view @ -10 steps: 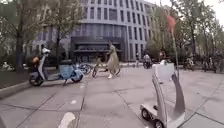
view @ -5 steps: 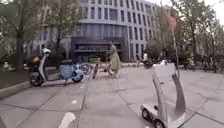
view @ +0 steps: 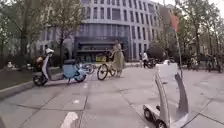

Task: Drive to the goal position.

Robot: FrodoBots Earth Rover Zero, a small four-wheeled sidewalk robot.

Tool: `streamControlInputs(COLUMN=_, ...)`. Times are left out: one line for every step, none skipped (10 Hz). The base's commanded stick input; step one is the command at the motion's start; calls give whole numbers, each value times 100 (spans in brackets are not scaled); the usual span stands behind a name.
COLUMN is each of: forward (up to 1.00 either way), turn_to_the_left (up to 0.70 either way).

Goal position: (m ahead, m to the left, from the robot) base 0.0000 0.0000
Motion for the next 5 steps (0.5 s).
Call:
streamControlInputs(forward=0, turn_to_the_left=70)
streamControlInputs(forward=0, turn_to_the_left=70)
streamControlInputs(forward=0, turn_to_the_left=43)
streamControlInputs(forward=0, turn_to_the_left=0)
streamControlInputs(forward=0, turn_to_the_left=0)
